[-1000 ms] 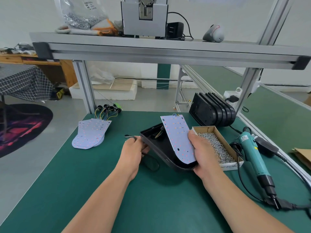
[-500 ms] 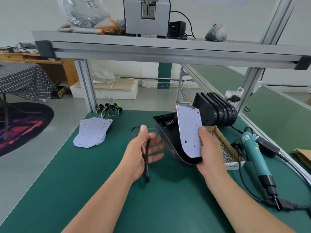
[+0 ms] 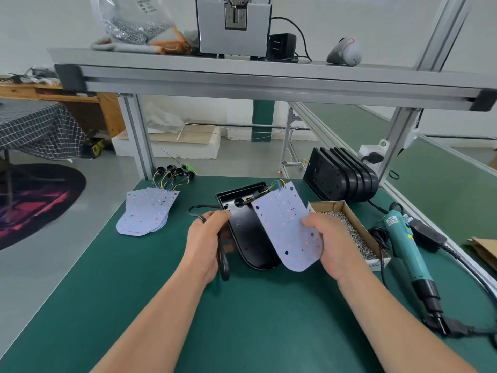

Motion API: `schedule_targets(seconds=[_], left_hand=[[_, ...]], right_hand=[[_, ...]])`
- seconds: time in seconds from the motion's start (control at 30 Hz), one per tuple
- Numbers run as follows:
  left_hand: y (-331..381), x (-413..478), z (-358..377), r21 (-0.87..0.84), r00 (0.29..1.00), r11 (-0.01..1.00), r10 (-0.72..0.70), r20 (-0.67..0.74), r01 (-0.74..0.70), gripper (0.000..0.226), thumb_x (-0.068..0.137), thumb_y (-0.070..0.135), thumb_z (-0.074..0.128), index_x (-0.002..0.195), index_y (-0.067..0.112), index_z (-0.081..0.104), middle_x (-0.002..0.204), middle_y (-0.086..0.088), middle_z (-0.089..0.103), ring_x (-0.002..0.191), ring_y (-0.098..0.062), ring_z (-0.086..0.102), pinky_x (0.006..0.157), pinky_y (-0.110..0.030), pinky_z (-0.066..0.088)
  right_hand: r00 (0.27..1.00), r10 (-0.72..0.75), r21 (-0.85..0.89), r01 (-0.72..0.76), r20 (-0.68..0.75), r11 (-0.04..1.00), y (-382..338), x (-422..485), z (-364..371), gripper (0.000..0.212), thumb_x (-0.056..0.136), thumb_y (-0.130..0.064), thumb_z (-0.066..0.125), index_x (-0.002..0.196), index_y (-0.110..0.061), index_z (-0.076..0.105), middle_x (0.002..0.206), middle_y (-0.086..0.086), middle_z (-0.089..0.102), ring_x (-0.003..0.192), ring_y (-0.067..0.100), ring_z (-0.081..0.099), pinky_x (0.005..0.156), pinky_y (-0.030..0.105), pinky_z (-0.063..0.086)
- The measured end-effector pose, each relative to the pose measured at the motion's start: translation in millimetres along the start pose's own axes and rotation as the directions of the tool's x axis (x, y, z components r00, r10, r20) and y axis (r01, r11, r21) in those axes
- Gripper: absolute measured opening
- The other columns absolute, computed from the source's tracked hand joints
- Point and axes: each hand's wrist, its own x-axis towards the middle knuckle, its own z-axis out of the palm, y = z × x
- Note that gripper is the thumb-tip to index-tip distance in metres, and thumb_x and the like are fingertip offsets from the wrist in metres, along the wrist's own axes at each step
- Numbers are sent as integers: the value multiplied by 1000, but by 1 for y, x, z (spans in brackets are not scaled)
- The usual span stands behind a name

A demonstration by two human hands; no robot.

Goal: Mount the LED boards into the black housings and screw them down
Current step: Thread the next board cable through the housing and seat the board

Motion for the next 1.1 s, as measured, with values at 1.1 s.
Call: schedule_targets(seconds=[1.1], left_hand=[[-2, -4, 1, 75, 999, 997, 20, 41, -23, 20, 84, 28, 69, 95, 11, 65, 88, -15, 73, 76, -30, 70, 66, -45, 61]], right_hand=[[911, -382, -886, 301, 158, 352, -15, 12, 45, 36, 101, -70, 39, 96, -45, 65, 94, -10, 58, 101, 20, 52, 96, 40, 46]])
